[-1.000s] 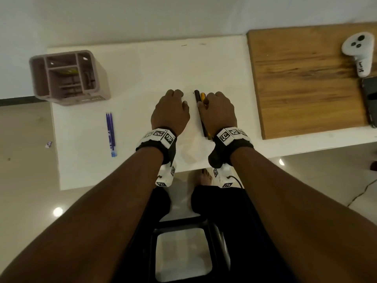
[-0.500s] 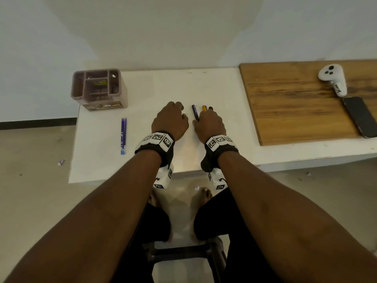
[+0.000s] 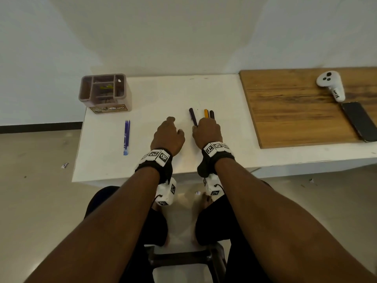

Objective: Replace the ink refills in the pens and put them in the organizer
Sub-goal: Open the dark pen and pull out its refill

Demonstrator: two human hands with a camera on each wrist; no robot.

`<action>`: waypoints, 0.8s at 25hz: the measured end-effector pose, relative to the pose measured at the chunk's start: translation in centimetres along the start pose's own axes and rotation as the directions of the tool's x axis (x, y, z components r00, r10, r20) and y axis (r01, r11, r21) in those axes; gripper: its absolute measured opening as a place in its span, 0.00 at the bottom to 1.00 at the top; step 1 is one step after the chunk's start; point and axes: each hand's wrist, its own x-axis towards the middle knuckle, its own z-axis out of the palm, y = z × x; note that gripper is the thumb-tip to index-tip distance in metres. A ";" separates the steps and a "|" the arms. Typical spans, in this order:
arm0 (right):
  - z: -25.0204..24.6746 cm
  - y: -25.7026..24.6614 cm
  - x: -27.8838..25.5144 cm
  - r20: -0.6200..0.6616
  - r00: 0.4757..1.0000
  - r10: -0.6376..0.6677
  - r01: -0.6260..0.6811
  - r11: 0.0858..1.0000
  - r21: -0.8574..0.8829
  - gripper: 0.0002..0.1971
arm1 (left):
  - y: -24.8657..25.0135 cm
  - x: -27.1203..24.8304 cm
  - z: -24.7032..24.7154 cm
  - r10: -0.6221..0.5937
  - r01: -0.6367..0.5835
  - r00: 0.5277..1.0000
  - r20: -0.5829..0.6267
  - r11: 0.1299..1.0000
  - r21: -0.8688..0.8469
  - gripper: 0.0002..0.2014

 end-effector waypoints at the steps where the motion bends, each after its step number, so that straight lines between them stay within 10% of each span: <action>1: 0.1 0.0 0.2 -0.005 1.000 -0.004 0.004 1.000 0.015 0.16 | 0.0 0.1 0.0 -0.022 0.022 1.000 -0.004 1.000 -0.021 0.26; 5: 0.7 -1.2 -0.5 -0.082 0.996 -0.044 0.053 0.992 0.117 0.19 | 0.3 1.0 -1.1 -0.051 0.044 0.998 -0.021 0.969 -0.244 0.22; 14: 1.0 -3.6 -1.0 -0.265 0.946 -0.187 0.277 0.890 0.362 0.13 | 0.9 1.2 -2.9 -0.011 0.100 0.993 0.116 0.595 -0.797 0.14; 20: -2.1 -3.9 0.9 -0.329 0.944 -0.039 0.254 0.720 0.645 0.12 | 3.1 2.4 -2.1 0.024 -0.024 1.000 -0.011 0.667 -0.744 0.15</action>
